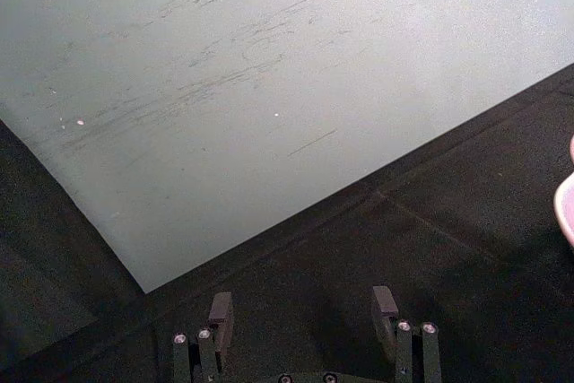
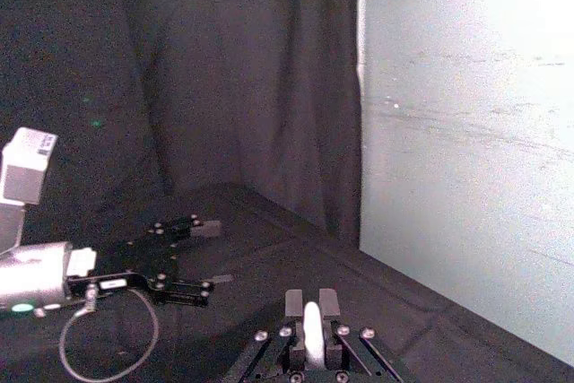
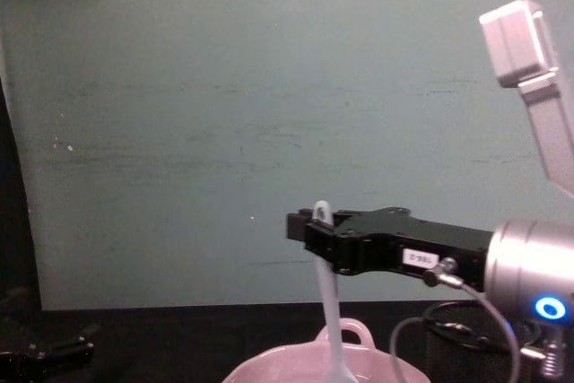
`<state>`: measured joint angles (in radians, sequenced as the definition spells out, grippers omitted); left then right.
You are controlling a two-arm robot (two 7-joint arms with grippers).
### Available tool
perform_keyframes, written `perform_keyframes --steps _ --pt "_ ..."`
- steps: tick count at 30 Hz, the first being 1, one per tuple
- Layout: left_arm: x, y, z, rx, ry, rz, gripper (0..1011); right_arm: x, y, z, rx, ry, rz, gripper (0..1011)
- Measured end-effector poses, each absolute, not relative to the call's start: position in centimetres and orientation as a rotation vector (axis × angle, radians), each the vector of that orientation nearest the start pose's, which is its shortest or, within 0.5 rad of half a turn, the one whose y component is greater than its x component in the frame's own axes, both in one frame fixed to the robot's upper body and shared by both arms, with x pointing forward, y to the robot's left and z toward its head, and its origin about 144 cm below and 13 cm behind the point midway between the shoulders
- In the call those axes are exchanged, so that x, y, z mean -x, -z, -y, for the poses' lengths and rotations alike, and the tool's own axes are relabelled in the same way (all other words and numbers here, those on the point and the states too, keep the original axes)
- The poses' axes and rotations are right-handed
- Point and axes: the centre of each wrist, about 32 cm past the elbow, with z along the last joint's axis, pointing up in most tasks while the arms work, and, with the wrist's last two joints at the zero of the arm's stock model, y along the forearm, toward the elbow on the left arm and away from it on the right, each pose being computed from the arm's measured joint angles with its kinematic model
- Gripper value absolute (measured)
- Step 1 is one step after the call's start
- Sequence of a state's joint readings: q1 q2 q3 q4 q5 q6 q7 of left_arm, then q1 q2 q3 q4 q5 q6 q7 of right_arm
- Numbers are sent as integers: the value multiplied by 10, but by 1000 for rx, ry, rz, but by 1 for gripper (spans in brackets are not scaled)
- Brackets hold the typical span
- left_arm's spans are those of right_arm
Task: Use the one hand to pick up the spoon and stir the clear water in the bowl.
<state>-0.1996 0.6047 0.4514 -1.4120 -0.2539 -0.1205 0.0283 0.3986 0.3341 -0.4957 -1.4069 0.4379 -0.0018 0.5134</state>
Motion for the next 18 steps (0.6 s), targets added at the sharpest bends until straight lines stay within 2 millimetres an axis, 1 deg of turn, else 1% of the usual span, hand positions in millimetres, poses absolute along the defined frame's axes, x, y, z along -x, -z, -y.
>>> perform_keyframes --steps 2,11,18 --pt "-489 -1140 -310 -304 -1248 285 1011 -542 -1199 190 -15 639 59 114" --pt "-489 -1140 -310 -304 -1248 285 1011 -548 -1199 172 -19 599 56 114" --pt "-489 -1140 -310 -304 -1248 285 1011 -561 -1200 163 -25 596 51 114"
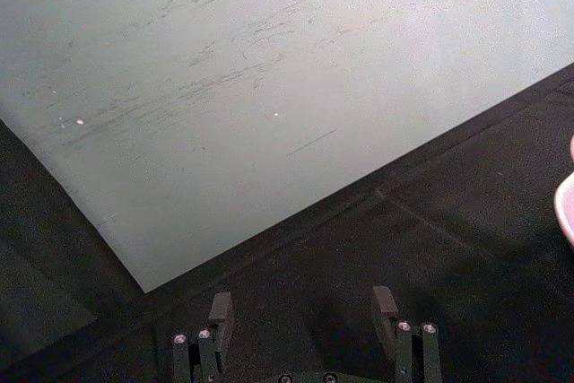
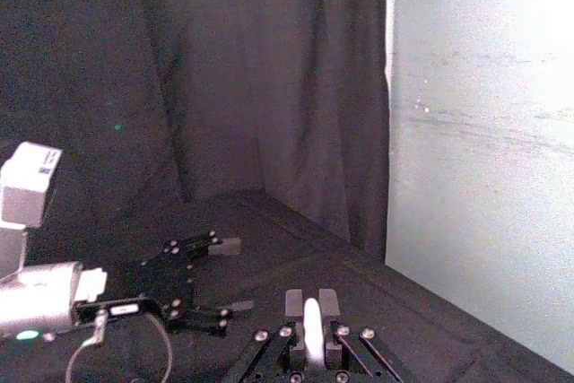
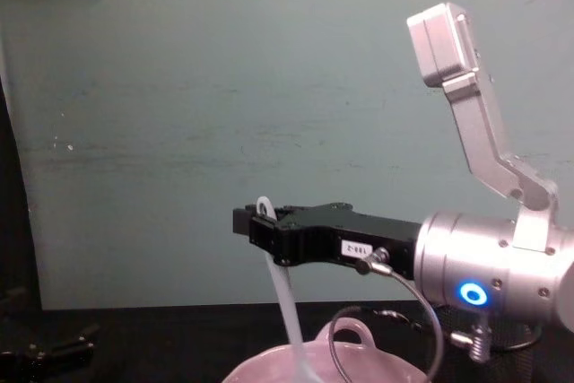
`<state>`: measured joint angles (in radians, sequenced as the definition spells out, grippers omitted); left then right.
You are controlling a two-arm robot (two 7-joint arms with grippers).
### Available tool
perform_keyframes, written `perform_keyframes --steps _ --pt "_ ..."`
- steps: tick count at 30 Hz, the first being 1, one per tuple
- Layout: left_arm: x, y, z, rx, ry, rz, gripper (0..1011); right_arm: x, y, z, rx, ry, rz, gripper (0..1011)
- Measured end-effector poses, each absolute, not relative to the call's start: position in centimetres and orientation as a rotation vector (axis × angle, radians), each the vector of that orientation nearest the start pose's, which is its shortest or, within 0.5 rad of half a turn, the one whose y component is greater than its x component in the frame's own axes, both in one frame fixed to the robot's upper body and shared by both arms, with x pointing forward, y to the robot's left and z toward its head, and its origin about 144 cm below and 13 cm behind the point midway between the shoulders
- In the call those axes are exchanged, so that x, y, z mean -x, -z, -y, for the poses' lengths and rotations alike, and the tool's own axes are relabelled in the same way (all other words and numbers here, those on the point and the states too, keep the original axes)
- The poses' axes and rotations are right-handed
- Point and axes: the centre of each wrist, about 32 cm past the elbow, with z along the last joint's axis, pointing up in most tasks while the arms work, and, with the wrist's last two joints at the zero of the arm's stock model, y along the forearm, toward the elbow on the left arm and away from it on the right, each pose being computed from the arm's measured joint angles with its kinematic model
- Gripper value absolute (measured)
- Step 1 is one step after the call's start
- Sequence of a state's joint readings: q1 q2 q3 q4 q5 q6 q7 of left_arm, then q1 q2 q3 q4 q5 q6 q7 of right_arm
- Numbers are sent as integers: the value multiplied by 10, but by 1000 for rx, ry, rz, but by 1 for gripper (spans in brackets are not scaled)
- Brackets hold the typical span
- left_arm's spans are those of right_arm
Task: Use the one hand to pick up the spoon and stir the clear water in the bowl.
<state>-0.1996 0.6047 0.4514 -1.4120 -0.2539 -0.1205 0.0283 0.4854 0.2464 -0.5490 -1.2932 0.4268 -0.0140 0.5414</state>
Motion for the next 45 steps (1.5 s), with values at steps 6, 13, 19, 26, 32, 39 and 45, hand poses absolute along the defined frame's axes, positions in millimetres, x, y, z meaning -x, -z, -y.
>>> perform_keyframes --steps 6,13,19,26,32,39,45 --pt "-489 -1140 -310 -305 -1248 285 1011 -575 -1203 158 -32 605 45 114" --pt "-489 -1140 -310 -304 -1248 285 1011 -588 -1207 162 -46 632 43 114" --pt "-489 -1140 -310 -304 -1248 285 1011 -591 -1209 176 -56 675 48 114" --pt "-489 -1140 -310 -304 -1248 285 1011 -582 -1210 195 -65 707 50 114" --pt "-489 -1140 -310 -304 -1248 285 1011 -565 -1205 207 -82 714 38 114" --pt "-489 -1140 -310 -304 -1248 285 1011 -548 -1199 205 -98 693 23 114" --pt "-489 -1140 -310 -304 -1248 285 1011 -540 -1195 197 -115 668 11 114"
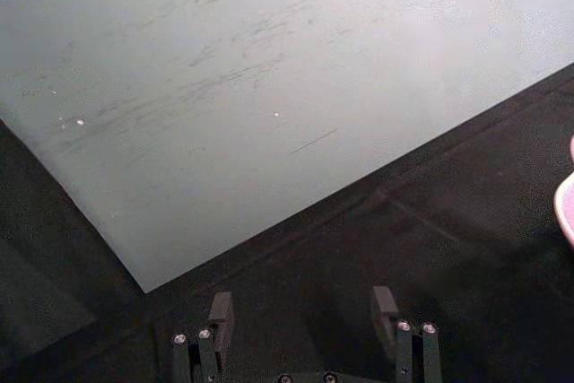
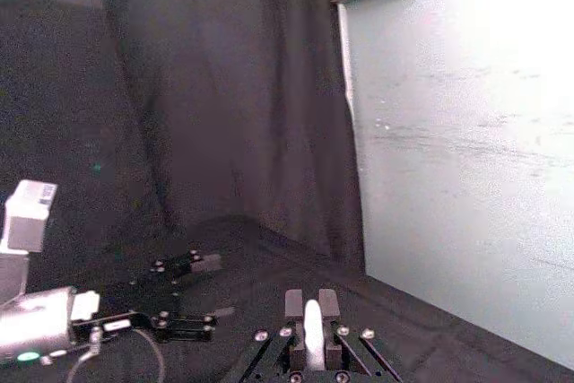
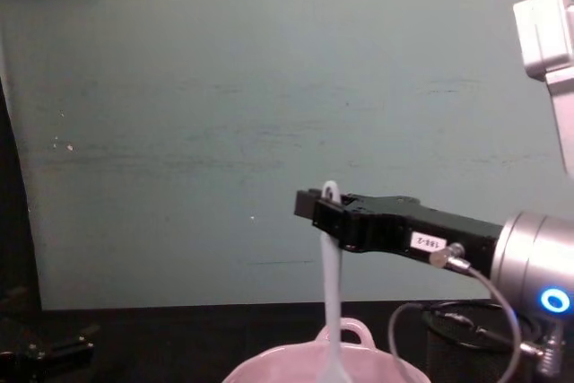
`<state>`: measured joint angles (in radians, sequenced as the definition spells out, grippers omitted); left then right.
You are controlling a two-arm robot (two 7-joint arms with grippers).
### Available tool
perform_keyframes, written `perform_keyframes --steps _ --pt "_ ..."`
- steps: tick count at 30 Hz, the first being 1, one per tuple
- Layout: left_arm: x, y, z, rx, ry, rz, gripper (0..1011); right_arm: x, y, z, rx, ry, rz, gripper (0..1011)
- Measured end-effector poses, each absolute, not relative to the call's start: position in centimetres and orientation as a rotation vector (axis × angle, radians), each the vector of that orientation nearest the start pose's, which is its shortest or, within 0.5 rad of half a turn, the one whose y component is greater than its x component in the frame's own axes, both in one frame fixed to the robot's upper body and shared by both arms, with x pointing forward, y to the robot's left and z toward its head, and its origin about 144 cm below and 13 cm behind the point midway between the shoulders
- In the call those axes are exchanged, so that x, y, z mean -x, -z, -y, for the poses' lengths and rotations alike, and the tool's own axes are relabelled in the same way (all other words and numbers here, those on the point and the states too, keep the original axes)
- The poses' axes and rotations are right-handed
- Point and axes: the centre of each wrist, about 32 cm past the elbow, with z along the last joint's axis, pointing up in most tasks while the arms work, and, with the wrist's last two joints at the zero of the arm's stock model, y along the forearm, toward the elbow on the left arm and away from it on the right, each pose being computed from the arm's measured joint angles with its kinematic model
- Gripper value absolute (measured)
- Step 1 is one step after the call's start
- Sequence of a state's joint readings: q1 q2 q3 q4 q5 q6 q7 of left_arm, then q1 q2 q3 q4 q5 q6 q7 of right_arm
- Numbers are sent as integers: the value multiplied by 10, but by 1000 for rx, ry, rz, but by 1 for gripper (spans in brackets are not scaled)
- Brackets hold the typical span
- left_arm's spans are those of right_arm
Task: Use the one hand to pick up the spoon and stir the clear water in the bowl.
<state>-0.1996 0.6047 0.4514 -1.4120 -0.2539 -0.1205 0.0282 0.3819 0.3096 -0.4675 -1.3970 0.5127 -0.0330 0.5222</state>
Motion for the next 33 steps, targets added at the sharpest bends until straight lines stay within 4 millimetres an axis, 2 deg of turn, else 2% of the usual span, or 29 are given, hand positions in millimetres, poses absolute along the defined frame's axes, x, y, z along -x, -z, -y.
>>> perform_keyframes --steps 7,13,17,26,33 --pt "-489 -1140 -310 -304 -1248 285 1011 -541 -1192 183 -127 631 -3 114" --pt "-489 -1140 -310 -305 -1248 285 1011 -555 -1195 167 -136 605 -4 114" --pt "-489 -1140 -310 -304 -1248 285 1011 -566 -1195 163 -132 612 -2 114" --pt "-489 -1140 -310 -304 -1248 285 1011 -583 -1197 164 -120 647 9 114" --pt "-489 -1140 -310 -305 -1248 285 1011 -590 -1199 174 -125 691 14 114"
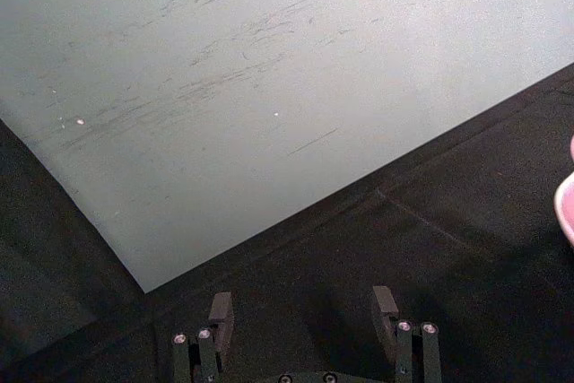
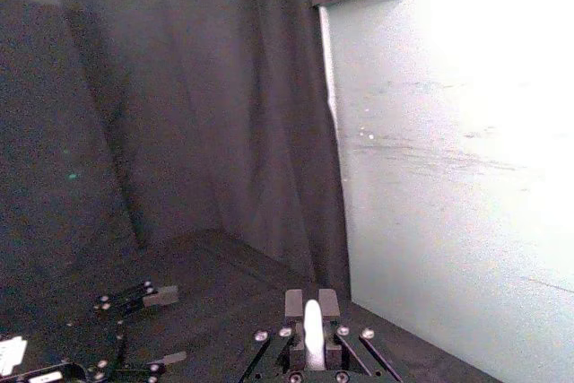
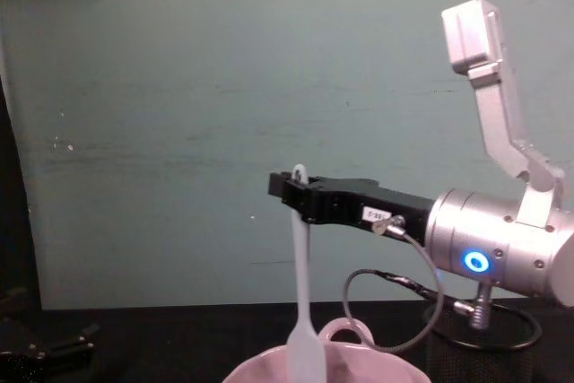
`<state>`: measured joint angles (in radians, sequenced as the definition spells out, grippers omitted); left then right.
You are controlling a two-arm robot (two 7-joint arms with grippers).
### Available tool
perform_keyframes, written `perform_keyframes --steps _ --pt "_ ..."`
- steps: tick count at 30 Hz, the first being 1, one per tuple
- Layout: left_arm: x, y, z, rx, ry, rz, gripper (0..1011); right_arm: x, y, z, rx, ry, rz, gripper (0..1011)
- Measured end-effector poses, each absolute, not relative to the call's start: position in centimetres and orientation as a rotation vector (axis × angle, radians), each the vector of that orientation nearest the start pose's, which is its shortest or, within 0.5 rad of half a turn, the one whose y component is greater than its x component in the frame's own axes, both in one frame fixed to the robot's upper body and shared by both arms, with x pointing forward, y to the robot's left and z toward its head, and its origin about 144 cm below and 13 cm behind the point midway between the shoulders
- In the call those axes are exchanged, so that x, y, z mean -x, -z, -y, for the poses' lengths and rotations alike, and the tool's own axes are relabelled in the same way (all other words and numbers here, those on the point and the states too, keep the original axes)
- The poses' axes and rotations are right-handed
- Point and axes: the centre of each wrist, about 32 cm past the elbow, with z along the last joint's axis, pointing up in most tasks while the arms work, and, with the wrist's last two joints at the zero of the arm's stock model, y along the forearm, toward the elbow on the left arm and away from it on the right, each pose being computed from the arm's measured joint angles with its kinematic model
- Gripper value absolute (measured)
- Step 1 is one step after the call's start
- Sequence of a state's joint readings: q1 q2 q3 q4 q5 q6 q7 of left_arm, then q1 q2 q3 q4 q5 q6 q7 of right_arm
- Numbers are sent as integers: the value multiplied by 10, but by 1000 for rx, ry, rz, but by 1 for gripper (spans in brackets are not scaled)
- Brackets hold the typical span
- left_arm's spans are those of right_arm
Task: Use the one hand to pick up the spoon and stir the clear water in the bowl.
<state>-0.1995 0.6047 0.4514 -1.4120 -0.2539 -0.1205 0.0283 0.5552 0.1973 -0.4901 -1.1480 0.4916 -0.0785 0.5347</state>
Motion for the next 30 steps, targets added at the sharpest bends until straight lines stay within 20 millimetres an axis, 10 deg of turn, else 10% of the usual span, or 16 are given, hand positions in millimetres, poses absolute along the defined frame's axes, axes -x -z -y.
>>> perform_keyframes --steps 17,30 --pt "-489 -1140 -310 -304 -1248 285 1011 -559 -1202 201 -104 720 34 114" --pt "-489 -1140 -310 -304 -1248 285 1011 -545 -1199 185 -97 648 21 114"
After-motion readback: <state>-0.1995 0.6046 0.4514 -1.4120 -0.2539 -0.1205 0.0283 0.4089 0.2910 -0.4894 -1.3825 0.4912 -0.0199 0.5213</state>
